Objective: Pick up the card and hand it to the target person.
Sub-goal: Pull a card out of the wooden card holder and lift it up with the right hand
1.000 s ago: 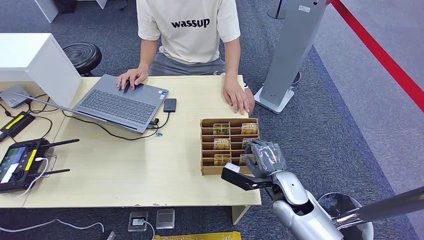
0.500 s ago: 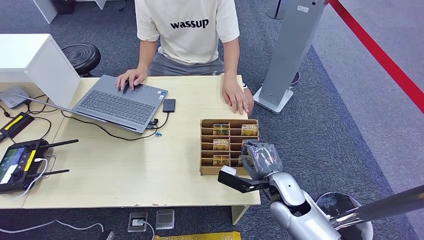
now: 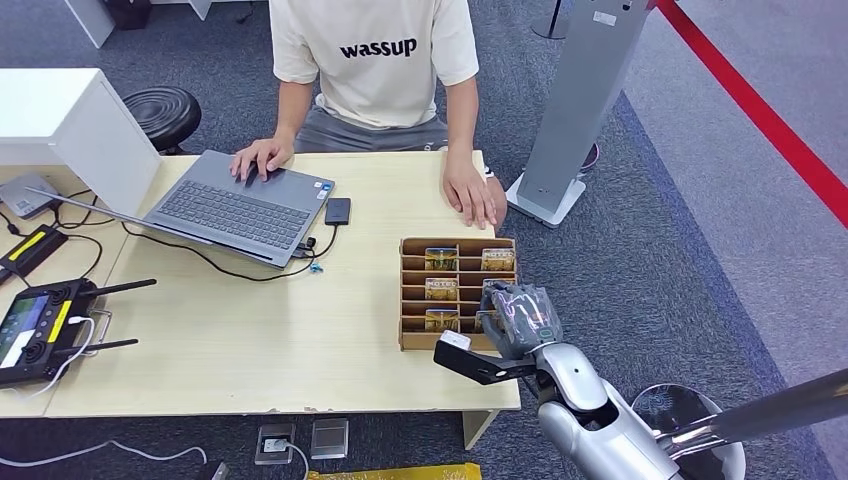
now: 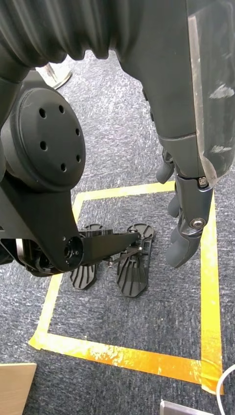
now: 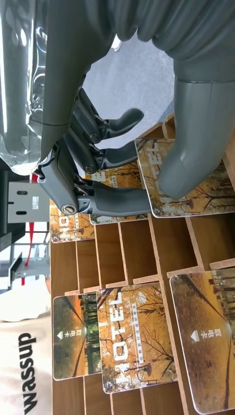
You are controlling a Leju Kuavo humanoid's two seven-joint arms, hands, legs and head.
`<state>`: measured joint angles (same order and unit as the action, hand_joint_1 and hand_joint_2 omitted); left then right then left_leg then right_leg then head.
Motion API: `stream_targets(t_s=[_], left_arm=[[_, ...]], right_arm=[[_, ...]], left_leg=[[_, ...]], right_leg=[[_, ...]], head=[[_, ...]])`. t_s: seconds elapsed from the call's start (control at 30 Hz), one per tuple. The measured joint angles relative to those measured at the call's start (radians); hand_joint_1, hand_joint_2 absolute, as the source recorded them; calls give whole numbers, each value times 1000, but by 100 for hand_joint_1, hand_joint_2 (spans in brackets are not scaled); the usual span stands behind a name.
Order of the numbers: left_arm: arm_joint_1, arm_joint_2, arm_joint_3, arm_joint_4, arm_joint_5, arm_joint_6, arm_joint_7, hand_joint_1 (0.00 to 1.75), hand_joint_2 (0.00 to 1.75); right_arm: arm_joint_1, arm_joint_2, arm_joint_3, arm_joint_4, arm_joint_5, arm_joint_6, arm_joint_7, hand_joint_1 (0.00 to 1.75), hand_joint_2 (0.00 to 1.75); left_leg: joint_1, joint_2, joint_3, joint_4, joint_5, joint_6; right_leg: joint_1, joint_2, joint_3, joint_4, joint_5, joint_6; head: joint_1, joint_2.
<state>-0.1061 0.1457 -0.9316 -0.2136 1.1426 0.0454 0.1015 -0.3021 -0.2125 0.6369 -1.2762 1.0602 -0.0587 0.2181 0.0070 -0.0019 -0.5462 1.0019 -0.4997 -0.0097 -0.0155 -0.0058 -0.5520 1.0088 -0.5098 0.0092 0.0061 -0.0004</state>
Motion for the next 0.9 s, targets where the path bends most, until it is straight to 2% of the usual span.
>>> stream_targets(t_s=[0.27, 0.63, 0.87, 0.9], left_arm=[[0, 0, 0, 0, 3, 1, -2, 0, 175], [2, 0, 0, 0, 12, 13, -5, 0, 175], [2, -1, 1, 0, 18, 21, -6, 0, 175], [2, -2, 1, 0, 18, 22, -6, 0, 131]], right_arm=[[1, -1, 1, 4, -1, -62, -9, 175, 175], [-1, -16, -38, -76, 7, -273, -75, 175, 175], [-7, -25, -73, -125, 5, -332, -93, 175, 175], [-8, -26, -77, -129, 2, -338, -95, 175, 175]], left_leg=[[0, 0, 0, 0, 0, 0], [0, 0, -2, 0, 0, 0], [0, 0, -2, 0, 0, 0], [0, 0, -2, 0, 0, 0]], right_leg=[[0, 0, 0, 0, 0, 0], [0, 0, -1, 0, 0, 0], [0, 0, -2, 0, 0, 0], [0, 0, -2, 0, 0, 0]], head=[[0, 0], [1, 0], [-1, 0], [-1, 0]])
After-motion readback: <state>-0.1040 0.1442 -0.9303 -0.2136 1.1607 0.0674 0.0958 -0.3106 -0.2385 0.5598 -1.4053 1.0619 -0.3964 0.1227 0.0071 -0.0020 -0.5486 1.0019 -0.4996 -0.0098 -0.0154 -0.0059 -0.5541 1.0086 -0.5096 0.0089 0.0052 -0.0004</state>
